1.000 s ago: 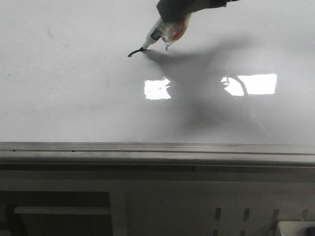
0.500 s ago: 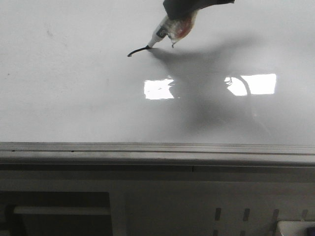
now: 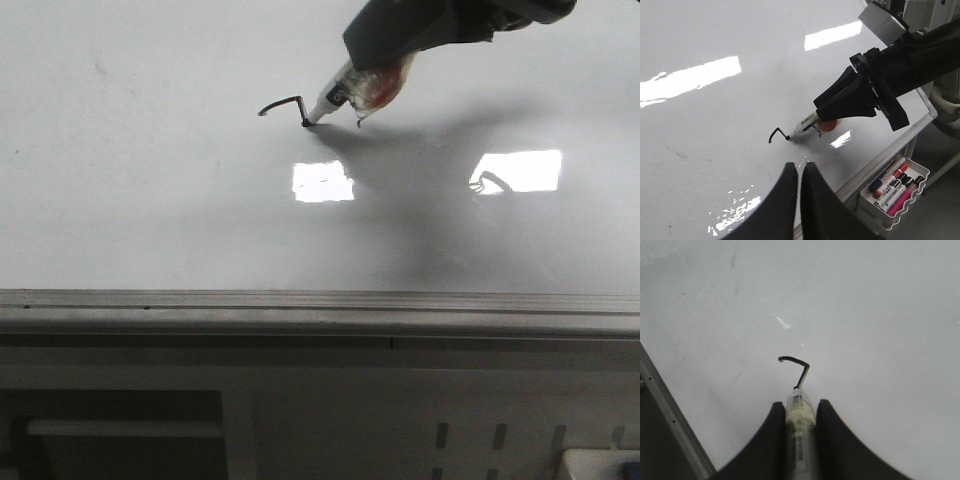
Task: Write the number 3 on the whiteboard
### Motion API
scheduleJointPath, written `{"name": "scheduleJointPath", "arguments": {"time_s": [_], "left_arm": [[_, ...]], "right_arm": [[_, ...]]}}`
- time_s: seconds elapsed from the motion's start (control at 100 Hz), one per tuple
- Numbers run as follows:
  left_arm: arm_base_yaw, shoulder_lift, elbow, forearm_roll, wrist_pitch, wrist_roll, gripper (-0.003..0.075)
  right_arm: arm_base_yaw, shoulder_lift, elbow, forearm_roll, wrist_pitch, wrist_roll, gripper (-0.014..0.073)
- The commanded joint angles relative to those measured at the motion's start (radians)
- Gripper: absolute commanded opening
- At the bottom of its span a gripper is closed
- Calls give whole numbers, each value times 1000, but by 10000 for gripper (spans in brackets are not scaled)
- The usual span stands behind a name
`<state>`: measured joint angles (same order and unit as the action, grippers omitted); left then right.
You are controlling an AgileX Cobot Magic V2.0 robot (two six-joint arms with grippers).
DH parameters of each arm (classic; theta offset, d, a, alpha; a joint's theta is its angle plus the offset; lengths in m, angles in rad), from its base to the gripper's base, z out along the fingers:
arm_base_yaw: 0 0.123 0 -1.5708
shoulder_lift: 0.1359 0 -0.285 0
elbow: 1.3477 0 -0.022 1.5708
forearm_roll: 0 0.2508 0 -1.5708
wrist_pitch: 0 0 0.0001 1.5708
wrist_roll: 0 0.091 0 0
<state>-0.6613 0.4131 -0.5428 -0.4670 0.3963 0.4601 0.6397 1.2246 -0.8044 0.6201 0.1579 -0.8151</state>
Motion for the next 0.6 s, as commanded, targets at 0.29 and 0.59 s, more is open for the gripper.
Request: {"name": "scheduleJointPath", "arguments": {"time_s": [0.29, 0.59], "left_arm": [[1, 7, -29, -16, -82, -6, -20], [1, 7, -29, -18, -82, -6, -20]], "right_arm": [[74, 53, -5, -5, -94, -9, -50], [62, 52, -5, -4, -109, -9, -49]]}}
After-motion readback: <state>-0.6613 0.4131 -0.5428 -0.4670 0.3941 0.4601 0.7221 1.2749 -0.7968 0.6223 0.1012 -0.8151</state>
